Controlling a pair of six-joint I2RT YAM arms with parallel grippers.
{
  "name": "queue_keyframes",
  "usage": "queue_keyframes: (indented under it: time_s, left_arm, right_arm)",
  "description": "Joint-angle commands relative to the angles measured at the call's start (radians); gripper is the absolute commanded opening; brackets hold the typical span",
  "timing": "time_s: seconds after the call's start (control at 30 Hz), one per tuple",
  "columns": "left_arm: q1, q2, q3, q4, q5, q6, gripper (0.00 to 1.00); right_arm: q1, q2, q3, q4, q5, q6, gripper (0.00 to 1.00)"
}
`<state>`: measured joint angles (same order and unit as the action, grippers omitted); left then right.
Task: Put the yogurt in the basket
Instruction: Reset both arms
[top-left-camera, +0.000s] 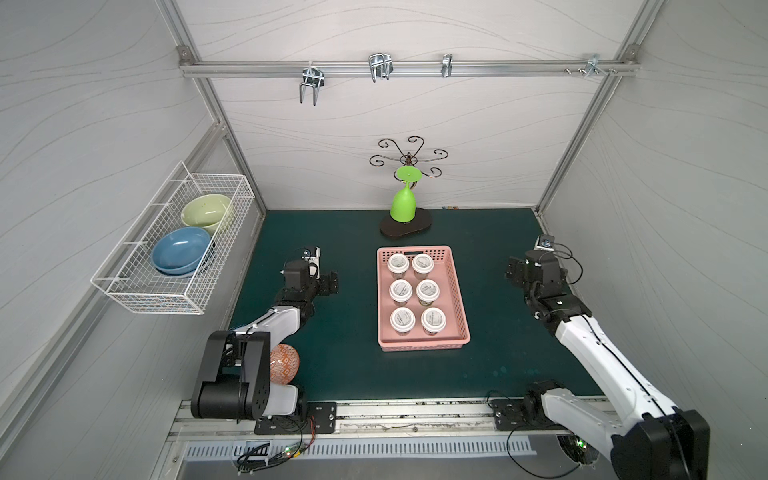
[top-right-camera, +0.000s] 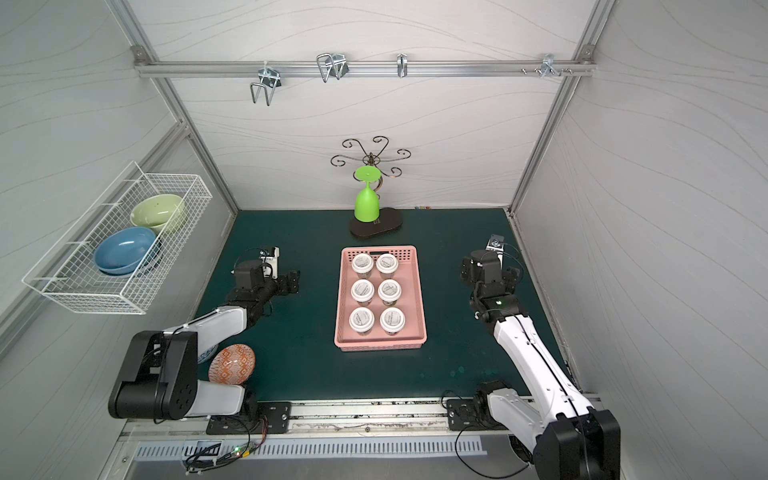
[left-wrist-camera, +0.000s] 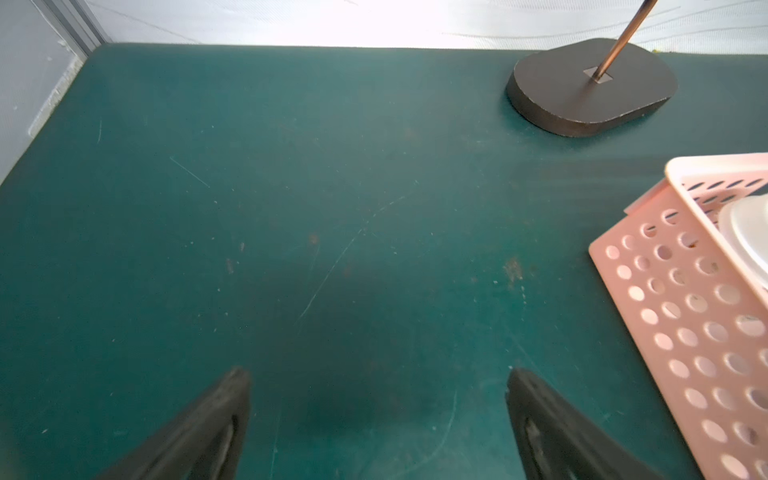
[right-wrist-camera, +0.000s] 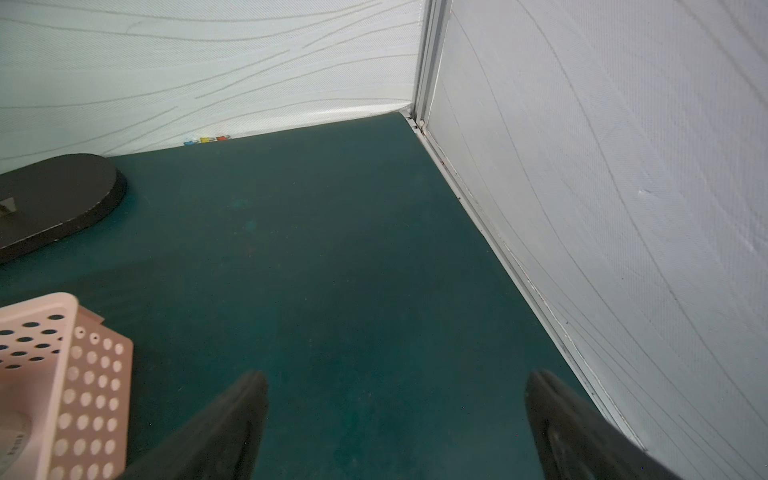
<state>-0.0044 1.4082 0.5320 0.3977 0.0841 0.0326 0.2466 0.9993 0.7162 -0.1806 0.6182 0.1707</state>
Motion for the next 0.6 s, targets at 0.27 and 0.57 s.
queue_keyframes:
  time_s: [0.27, 0.57]
  left_arm:
    - [0.034, 0.11, -0.078, 0.346, -0.056, -0.029, 0.99]
    - [0.044, 0.142, -0.112, 0.437, -0.088, -0.054, 0.99]
  right_arm:
    - [-0.028, 0.084, -0.224, 0.428, -0.083, -0.06, 0.99]
    - [-0.038, 0.208, -0.327, 0.695, -0.118, -0.113, 0.99]
